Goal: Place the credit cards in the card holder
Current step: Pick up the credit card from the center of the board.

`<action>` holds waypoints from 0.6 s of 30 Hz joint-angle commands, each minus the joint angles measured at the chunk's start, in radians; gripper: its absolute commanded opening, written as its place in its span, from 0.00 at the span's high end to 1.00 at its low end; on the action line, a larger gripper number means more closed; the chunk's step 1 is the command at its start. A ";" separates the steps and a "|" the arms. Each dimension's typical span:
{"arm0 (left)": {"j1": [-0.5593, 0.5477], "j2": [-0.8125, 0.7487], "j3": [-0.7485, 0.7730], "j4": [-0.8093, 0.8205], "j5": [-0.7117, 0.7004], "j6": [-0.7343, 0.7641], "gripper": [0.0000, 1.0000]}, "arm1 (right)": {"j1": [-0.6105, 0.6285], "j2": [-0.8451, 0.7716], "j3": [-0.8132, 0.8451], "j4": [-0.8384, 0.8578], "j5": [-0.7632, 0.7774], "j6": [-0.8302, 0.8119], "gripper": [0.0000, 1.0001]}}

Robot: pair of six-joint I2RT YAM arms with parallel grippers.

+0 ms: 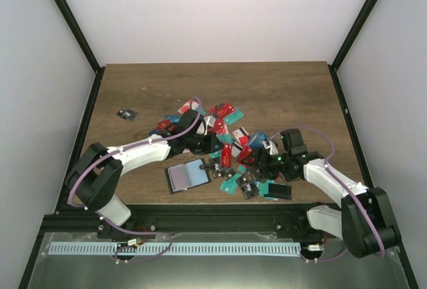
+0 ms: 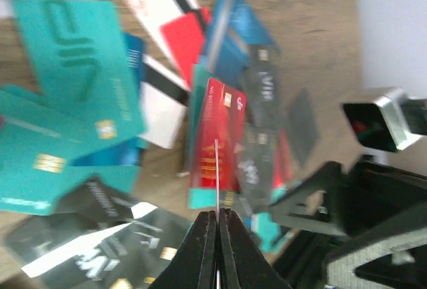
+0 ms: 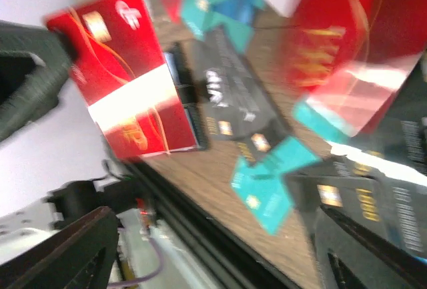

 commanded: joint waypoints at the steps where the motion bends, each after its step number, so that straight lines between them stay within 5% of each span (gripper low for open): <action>1: 0.001 0.011 0.123 -0.348 -0.211 0.170 0.96 | -0.011 0.007 0.070 -0.192 0.172 -0.120 0.13; 9: 0.001 -0.061 0.261 -0.602 -0.343 0.242 0.96 | -0.011 -0.019 0.138 -0.112 0.024 -0.164 0.06; 18: 0.019 -0.232 0.226 -0.486 -0.118 0.156 0.96 | -0.009 -0.057 0.122 0.227 -0.222 -0.019 0.07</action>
